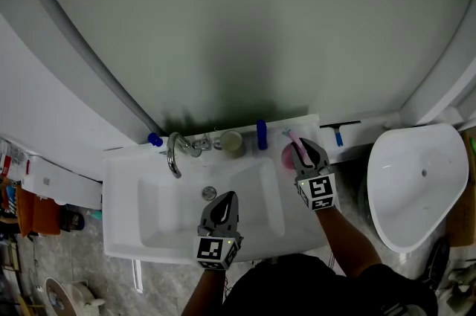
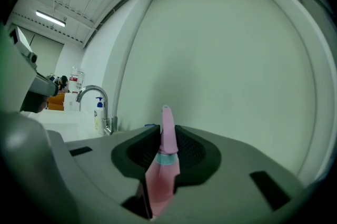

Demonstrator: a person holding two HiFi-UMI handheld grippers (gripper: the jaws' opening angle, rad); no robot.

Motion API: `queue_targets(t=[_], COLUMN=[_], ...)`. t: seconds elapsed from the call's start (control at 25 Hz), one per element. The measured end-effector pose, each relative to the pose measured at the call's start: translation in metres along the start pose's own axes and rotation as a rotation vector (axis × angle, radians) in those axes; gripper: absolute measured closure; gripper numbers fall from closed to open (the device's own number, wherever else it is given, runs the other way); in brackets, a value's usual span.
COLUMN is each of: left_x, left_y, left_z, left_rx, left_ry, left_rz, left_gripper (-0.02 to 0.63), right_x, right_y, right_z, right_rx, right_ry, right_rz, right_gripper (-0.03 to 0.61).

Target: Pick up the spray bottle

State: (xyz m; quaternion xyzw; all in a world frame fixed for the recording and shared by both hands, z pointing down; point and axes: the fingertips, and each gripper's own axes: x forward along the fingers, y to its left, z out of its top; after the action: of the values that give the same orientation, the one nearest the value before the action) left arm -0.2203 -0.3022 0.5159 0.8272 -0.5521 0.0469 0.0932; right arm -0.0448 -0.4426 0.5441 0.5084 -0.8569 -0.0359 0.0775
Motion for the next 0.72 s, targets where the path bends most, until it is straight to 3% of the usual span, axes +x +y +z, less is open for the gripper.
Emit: queue_targets(t=[0.32,0.72], left_x=[-0.008,-0.013], left_y=[0.000,-0.001], left_z=[-0.005,0.014], left_rx=[-0.009,0.012], left_ry=[0.011,-0.023], left_rz=[0.012,0.016], left_gripper=[0.617,0.617], right_x=[-0.032,-0.070], right_y=[0.015,0.039], right_z=[0.068,0.154], right_rx=[-0.003,-0.022], right_ry=[-0.111,-0.268], right_rz=[0.025,0.081], right_gripper=[0.492,0.492])
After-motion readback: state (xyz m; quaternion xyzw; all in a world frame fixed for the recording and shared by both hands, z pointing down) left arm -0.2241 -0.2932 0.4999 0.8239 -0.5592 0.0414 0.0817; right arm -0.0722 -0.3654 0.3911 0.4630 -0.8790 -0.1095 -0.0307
